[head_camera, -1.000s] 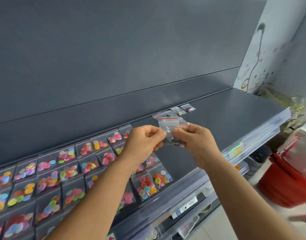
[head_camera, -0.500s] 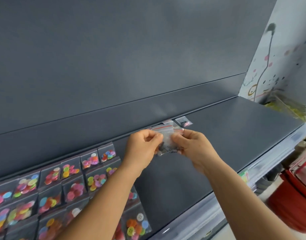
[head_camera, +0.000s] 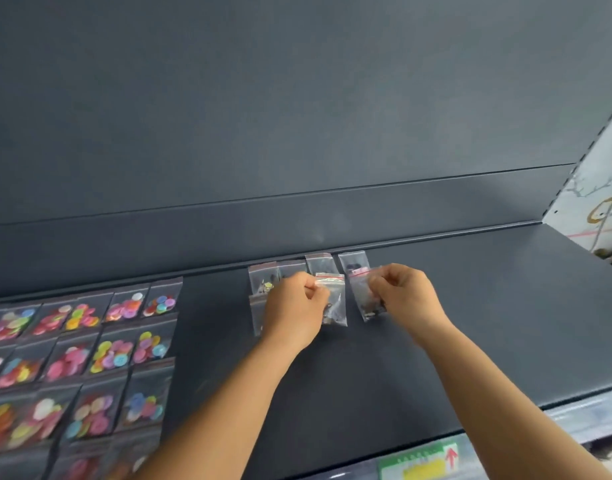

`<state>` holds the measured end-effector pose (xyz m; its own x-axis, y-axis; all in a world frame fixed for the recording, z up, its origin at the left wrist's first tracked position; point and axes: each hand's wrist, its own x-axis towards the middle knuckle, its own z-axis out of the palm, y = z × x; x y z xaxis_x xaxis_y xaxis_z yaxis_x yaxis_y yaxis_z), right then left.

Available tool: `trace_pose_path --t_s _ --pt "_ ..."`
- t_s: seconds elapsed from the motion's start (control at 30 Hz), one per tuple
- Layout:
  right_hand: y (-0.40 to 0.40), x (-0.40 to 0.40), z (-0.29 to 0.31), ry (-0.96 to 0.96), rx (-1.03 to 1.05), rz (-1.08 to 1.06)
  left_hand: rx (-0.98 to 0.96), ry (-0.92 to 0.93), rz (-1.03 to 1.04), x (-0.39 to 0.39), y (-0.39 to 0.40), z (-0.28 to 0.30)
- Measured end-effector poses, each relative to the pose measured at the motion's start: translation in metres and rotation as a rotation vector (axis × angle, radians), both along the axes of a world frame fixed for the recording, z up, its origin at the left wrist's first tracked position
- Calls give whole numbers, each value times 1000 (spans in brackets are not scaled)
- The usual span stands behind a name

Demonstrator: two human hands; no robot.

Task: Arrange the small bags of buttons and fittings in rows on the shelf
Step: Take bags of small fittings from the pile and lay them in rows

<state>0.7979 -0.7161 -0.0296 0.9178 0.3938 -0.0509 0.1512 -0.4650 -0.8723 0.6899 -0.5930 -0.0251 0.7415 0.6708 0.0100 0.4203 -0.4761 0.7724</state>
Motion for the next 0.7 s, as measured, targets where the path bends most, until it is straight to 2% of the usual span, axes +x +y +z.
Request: trace_pose_path --t_s 0.17,0.3,0.37,0.47,0.57,0.7 --pt "2 12 -8 -70 -125 52 148 139 18 20 -12 -3" --pt "-3 14 -14 -226 -310 98 318 249 -19 24 -17 -2" --pt "-8 12 -12 -311 -317 123 427 243 -47 18 -19 -2" --pt "-12 8 -9 -413 -329 256 559 198 -209 8 -20 -6" --pt "-12 4 -14 -446 -360 377 577 238 -341 5 -21 -15" --pt "-11 4 -25 -521 -392 394 573 279 -358 6 -22 -26"
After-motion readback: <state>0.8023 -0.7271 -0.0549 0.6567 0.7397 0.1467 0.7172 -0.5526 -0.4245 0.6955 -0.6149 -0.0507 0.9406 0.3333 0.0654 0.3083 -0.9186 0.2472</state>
